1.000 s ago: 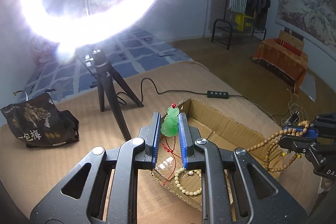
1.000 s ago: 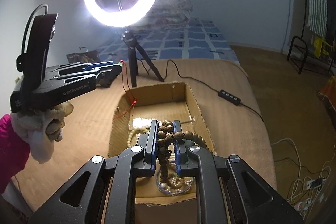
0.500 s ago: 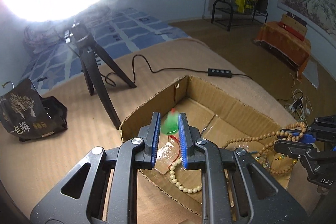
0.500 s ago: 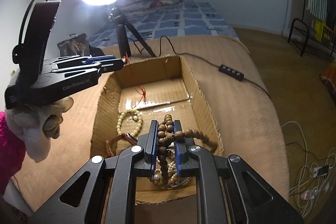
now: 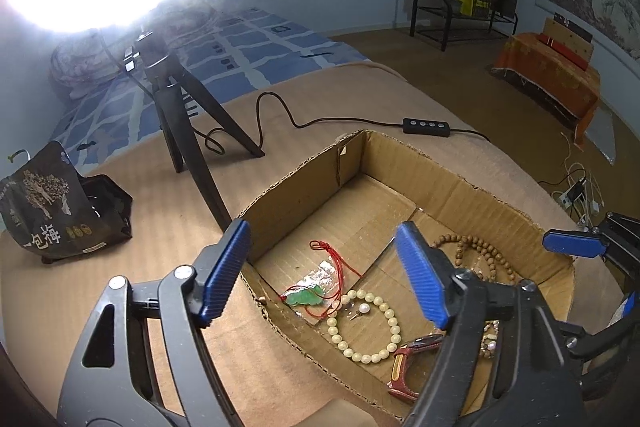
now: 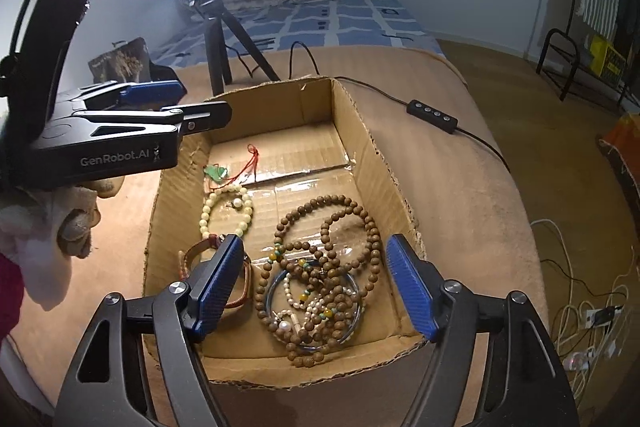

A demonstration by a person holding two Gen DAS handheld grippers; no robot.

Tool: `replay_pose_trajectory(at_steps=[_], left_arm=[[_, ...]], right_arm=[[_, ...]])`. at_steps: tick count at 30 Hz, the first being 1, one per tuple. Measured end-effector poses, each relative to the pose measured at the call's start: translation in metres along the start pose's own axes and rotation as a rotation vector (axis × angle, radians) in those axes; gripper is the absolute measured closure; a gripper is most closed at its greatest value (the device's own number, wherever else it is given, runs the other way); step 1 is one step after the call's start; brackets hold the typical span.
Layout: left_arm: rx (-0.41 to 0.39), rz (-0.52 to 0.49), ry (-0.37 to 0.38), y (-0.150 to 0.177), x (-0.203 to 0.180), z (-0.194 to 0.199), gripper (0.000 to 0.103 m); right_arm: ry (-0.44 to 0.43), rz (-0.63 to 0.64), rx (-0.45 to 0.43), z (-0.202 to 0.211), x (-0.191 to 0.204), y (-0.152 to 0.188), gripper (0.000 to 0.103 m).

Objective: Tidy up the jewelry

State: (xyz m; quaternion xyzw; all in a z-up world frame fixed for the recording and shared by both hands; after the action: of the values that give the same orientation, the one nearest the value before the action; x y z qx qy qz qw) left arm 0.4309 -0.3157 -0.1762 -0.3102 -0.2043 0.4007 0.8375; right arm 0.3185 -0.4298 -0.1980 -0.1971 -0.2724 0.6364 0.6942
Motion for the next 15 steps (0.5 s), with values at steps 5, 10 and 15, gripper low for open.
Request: replay_pose_trajectory(at_steps=[5, 10, 15], left_arm=[[0.000, -0.010, -0.006, 0.001, -0.003, 0.007, 0.024], [-0.013, -0.011, -0.010, 0.000, -0.003, 0.021, 0.024], [-0.031, -0.007, -0.015, -0.002, 0.000, 0.042, 0.024]], right_arm=[[0.036, 0.006, 0.019, 0.001, 0.004, 0.001, 0.029], [0.032, 0.014, 0.004, 0.011, 0.011, 0.000, 0.029], [0.034, 0.017, -0.023, 0.027, 0.020, -0.004, 0.029]])
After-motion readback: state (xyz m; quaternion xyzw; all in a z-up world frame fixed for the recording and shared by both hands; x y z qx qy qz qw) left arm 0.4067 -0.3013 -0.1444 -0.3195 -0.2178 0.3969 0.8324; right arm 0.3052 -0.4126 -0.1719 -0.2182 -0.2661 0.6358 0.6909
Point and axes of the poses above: each gripper's, at about its wrist camera, not at the fingertips, and z roughly against the way its jaws point, x to its left, y to its underside, the point moved 4 cm from there along -z, roughly the way its jaws point, and after that the axes turned 5 degrees about -z, right-handed, at the moved point
